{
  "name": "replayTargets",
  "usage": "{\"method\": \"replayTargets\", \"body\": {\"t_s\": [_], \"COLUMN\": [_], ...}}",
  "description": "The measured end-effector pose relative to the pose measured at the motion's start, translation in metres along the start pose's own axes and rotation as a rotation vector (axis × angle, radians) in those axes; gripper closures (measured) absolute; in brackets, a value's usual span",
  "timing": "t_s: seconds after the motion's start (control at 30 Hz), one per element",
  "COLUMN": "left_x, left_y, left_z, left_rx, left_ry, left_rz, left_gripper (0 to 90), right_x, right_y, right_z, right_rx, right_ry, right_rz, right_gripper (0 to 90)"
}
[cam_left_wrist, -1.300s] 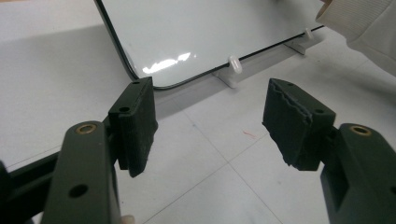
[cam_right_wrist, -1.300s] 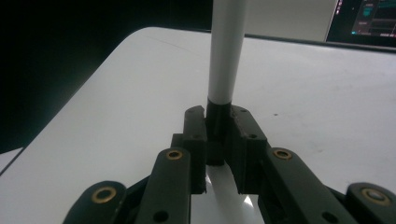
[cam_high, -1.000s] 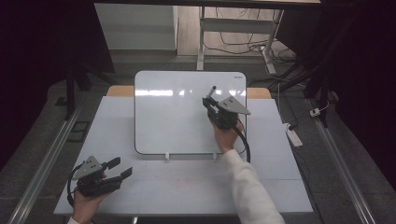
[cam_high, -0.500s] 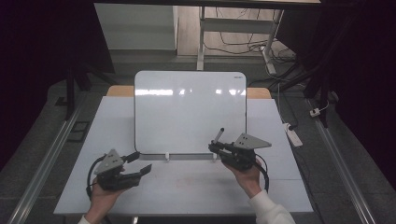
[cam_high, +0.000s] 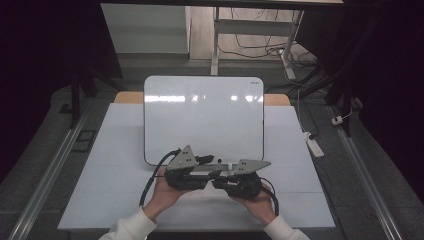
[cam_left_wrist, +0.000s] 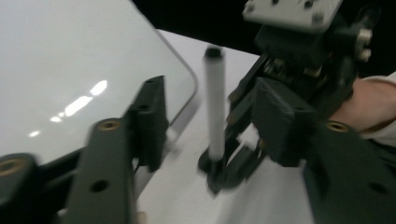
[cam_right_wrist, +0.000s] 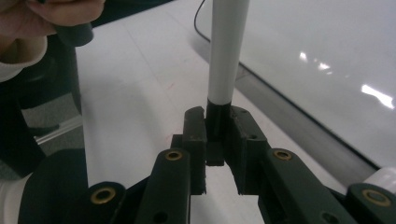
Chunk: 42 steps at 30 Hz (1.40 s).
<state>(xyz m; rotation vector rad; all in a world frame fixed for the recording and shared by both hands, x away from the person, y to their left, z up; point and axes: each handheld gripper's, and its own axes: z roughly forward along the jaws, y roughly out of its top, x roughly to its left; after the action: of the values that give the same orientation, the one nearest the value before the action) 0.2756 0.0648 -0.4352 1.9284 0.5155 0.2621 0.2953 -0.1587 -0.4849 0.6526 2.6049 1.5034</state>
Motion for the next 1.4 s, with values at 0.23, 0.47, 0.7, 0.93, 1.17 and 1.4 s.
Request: {"method": "replayTargets", "body": {"t_s": [0.23, 0.47, 0.7, 0.93, 1.17, 1.4], "left_x": [0.002, 0.0, -0.002, -0.007, -0.008, 0.003], "left_y": [0.0, 0.002, 0.005, 0.008, 0.01, 0.002], "left_z": [0.003, 0.007, 0.022, 0.033, 0.033, -0.012], "left_rx": [0.006, -0.042, -0.074, -0.106, -0.133, -0.115], "left_ry": [-0.045, 0.05, 0.084, 0.105, 0.105, 0.136], "left_rz": [-0.035, -0.097, -0.174, -0.223, -0.262, -0.216], "left_gripper": [80.8, 81.2, 81.2, 81.1, 71.7, 37.9], "right_x": [0.003, 0.023, 0.053, 0.057, 0.052, 0.034], "right_y": [-0.002, -0.005, -0.006, 0.0, 0.003, 0.008], "right_z": [-0.001, -0.011, -0.013, -0.005, -0.014, -0.041], "right_rx": [0.015, -0.074, -0.207, -0.214, -0.214, -0.245], "right_ry": [0.015, -0.23, -0.57, -0.731, -0.755, -0.734], "right_rz": [-0.009, -0.019, -0.036, -0.081, -0.086, -0.014], "right_gripper": [77.0, 64.2, 64.0, 77.3, 81.4, 81.4]}}
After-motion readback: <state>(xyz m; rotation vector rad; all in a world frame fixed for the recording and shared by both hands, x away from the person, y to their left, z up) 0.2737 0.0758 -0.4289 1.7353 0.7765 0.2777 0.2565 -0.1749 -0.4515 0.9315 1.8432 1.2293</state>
